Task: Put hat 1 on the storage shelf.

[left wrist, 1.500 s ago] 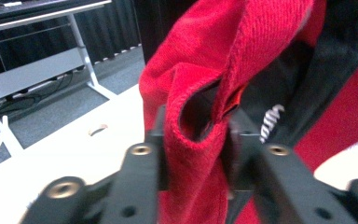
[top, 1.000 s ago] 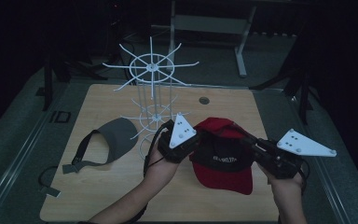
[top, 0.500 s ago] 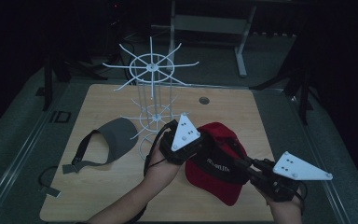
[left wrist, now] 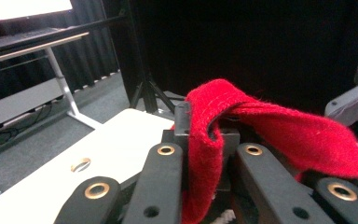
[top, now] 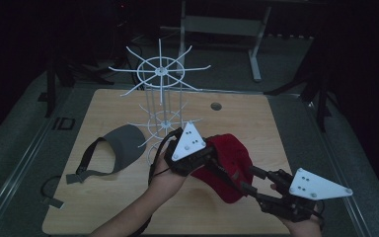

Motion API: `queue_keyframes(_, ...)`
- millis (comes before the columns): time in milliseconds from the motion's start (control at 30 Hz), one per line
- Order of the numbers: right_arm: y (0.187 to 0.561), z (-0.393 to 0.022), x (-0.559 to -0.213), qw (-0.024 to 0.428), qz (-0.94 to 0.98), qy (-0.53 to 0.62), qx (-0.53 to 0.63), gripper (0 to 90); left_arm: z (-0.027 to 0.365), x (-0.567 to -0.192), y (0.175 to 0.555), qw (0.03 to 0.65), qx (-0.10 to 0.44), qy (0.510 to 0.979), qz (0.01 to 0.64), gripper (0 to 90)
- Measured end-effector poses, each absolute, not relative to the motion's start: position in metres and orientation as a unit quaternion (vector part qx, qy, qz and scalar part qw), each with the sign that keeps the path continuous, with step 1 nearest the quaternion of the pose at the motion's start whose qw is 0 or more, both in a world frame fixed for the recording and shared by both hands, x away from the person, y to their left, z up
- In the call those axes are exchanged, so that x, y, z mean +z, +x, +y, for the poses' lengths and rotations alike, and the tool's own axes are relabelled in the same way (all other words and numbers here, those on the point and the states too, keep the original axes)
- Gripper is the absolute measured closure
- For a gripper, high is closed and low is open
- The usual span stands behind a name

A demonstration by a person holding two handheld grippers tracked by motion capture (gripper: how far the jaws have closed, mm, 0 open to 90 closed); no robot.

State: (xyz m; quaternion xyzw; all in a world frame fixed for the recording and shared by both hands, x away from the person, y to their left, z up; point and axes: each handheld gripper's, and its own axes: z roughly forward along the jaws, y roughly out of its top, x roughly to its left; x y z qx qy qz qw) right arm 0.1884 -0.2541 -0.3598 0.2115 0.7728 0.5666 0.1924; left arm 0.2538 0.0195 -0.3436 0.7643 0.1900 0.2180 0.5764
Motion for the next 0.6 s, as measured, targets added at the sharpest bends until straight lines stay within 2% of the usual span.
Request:
queue_keyframes(33,0.190,-0.255,-0.360,0.192,0.771,0.215,0.568,51.4,0.020,-0.344,0.252,0.571,0.228,0.767,0.183,85.5)
queue_keyframes(267,0.201,-0.261,-0.356,0.207,0.770,0.217,0.563,50.8,0.031,-0.345,0.257,0.560,0.209,0.785,0.165,85.4)
queue_keyframes(600,0.220,-0.251,-0.357,0.190,0.787,0.188,0.555,55.5,0.041,-0.341,0.253,0.580,0.161,0.789,0.122,85.3)
